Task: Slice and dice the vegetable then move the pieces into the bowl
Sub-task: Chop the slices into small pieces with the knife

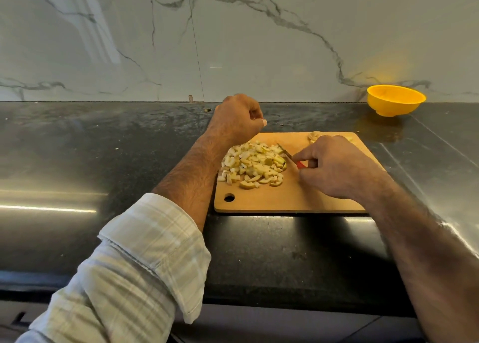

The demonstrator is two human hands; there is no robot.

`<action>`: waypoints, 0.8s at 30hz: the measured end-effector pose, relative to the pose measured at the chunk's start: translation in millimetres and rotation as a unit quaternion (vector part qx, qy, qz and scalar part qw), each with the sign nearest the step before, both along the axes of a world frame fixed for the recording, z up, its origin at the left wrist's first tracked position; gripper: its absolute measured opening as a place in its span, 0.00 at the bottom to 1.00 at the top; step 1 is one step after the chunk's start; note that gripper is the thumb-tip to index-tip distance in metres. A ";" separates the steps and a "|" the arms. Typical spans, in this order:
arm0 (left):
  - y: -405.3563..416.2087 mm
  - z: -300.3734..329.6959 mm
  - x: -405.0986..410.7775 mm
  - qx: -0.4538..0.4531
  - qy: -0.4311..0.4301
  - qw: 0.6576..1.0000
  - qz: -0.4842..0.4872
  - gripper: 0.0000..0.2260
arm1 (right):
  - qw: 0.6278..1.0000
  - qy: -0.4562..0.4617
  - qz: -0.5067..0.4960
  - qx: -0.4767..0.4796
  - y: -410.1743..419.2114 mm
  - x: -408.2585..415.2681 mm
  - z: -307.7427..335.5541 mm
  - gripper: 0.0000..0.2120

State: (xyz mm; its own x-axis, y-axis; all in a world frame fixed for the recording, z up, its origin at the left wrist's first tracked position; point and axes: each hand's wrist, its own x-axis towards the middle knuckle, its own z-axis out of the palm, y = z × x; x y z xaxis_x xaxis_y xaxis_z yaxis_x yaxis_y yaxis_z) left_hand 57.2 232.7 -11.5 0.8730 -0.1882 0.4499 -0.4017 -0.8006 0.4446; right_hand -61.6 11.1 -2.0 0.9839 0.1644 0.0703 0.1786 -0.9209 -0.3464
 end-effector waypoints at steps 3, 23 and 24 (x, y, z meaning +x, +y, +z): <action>2.2 -0.3 2.2 0.000 -0.005 1.000 0.005 0.06 | 0.998 -0.019 -0.023 0.051 -7.9 3.3 3.7 0.16; -46.0 3.4 -30.0 0.095 0.014 0.993 -0.066 0.07 | 0.987 -0.088 -0.082 0.103 -50.0 21.6 15.1 0.11; -55.0 3.0 -34.3 0.124 0.015 0.989 -0.081 0.09 | 0.987 -0.092 -0.090 0.100 -55.6 25.6 19.6 0.09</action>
State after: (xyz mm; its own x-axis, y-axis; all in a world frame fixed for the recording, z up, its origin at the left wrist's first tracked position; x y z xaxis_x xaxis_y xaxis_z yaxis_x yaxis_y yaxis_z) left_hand 22.9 177.7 -8.5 0.8347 -0.4277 0.3469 -0.5229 -0.8132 0.2556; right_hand -36.0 -44.5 17.6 0.9634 -0.0479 0.2638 0.0947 -0.8598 -0.5018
